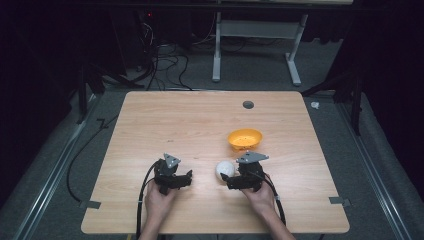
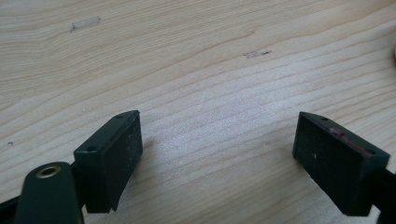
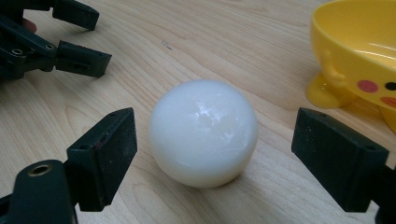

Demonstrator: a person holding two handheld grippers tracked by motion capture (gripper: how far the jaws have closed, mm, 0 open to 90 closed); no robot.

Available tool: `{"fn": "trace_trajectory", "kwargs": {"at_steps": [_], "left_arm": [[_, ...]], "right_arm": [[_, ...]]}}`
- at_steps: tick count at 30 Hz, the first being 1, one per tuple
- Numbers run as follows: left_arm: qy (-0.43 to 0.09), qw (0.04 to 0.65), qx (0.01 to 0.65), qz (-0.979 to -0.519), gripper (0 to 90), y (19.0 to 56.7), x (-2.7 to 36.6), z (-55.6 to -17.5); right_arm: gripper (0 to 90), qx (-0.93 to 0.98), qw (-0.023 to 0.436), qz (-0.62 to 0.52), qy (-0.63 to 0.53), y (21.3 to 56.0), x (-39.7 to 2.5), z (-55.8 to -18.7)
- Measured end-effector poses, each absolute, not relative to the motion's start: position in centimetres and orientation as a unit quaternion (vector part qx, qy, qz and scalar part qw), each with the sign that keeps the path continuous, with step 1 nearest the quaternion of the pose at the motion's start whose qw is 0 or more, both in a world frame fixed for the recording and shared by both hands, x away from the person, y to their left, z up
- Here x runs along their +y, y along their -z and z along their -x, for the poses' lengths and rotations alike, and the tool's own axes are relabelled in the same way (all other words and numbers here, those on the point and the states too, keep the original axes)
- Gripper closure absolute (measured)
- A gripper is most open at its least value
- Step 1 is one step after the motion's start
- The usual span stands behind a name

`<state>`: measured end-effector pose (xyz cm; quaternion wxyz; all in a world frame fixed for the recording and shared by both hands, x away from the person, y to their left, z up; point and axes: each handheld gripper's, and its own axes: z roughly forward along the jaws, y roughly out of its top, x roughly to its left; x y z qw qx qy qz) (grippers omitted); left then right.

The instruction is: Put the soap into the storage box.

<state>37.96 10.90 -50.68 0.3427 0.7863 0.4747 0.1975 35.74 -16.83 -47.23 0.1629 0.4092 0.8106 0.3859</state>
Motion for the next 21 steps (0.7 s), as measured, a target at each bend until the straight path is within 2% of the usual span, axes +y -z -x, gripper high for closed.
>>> {"fn": "trace_trajectory", "kwargs": {"at_steps": [21], "left_arm": [[-0.197, 0.343, 0.474, -0.786, 16.2, 50.7, 10.9, -38.0]], "right_arm": [[15.7, 0.821, 0.155, -0.417, -0.36, 49.0, -15.0, -37.3]]}}
